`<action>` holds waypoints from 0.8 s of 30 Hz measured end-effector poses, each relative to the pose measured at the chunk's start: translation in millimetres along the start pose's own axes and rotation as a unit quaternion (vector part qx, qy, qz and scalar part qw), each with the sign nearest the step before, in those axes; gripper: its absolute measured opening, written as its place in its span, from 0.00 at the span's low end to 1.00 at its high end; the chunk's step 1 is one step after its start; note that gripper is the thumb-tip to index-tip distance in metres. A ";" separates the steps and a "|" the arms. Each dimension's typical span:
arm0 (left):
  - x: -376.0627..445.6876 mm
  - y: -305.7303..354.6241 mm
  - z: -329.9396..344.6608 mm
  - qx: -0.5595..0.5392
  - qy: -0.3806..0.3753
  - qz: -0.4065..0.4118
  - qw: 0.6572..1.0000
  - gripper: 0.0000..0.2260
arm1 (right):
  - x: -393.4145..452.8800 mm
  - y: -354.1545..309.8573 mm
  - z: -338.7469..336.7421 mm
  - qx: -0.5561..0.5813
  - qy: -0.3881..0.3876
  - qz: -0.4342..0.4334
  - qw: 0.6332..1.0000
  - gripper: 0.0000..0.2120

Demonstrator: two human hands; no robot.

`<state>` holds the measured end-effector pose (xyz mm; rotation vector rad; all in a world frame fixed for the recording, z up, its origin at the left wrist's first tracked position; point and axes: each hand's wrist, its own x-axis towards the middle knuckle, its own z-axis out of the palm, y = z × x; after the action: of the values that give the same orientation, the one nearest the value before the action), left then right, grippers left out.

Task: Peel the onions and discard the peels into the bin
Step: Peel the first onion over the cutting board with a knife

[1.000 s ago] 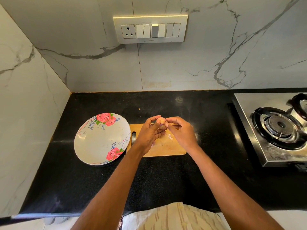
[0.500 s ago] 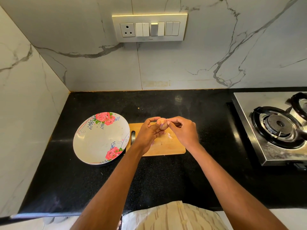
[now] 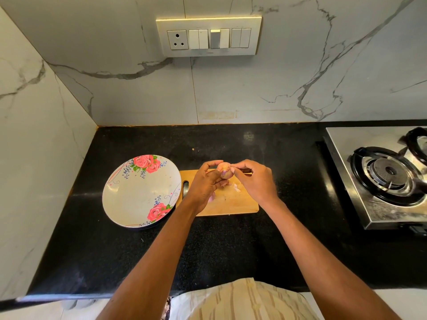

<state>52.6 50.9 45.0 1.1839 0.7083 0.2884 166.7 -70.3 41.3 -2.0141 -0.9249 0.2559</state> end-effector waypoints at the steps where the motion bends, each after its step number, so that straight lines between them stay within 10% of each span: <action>1: -0.4 -0.3 -0.3 0.001 0.001 0.002 1.000 0.09 | -0.4 0.2 -0.3 -0.003 0.000 0.000 1.000 0.05; 24: -3.7 -4.2 -3.8 -0.002 -0.010 0.002 1.000 0.09 | -2.2 0.8 0.2 0.007 -0.014 0.011 1.000 0.05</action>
<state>46.7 50.2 41.7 1.1826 0.6874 0.2811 165.4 -72.0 40.2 -2.0130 -0.9152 0.3028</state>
